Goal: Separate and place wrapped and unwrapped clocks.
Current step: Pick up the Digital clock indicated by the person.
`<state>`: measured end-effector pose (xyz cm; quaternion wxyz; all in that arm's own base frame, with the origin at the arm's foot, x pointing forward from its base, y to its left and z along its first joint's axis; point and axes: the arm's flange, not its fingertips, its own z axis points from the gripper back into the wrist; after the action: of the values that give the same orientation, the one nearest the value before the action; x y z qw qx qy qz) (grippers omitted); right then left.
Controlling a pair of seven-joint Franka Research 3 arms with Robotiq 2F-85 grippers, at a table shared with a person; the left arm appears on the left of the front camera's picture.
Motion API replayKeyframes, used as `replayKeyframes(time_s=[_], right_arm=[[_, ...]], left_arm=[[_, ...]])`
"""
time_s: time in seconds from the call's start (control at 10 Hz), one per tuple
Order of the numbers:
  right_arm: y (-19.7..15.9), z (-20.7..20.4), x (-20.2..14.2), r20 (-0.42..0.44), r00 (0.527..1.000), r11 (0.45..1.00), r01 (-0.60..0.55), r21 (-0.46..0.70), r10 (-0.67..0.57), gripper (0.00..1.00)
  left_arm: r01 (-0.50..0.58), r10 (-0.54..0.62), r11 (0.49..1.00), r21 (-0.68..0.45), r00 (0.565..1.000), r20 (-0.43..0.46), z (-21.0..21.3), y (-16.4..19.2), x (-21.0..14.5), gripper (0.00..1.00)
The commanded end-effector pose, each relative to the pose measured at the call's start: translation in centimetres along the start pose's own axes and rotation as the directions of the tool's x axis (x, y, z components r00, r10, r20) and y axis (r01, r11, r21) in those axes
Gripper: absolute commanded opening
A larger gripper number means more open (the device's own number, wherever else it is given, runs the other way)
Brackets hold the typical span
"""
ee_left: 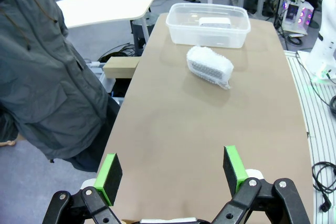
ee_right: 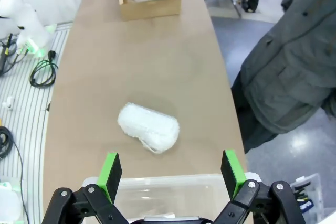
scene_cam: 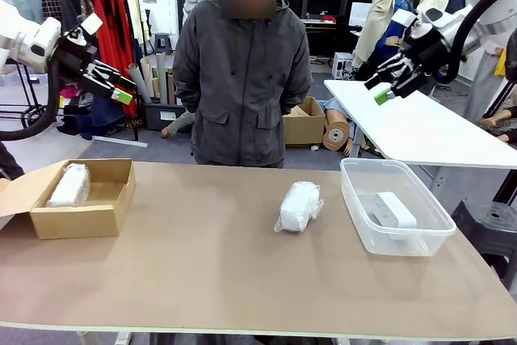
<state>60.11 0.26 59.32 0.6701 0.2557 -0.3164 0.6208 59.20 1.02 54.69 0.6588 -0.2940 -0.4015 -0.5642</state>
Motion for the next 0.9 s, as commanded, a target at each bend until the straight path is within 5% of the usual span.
replayKeyframes(time_s=[0.0, 0.7, 0.8], right_arm=[[0.4, 1.3, -1.1, 0.067, 0.998, 1.000, 0.001, -0.012, 0.000, 1.00], [0.0, 3.4, -4.1, 0.115, 0.989, 0.995, 0.087, 0.038, -0.091, 1.00], [0.3, 3.2, -3.9, 0.067, 0.994, 0.996, 0.080, 0.026, -0.082, 1.00]], left_arm=[[-0.001, 0.001, 1.000, 0.005, 1.000, 0.013, 0.0, 0.0, 0.2, 1.00], [-0.001, 0.001, 1.000, 0.005, 1.000, 0.013, 0.0, 0.0, 0.2, 1.00], [-0.001, 0.001, 1.000, 0.005, 1.000, 0.013, 0.0, 0.0, 0.2, 1.00]])
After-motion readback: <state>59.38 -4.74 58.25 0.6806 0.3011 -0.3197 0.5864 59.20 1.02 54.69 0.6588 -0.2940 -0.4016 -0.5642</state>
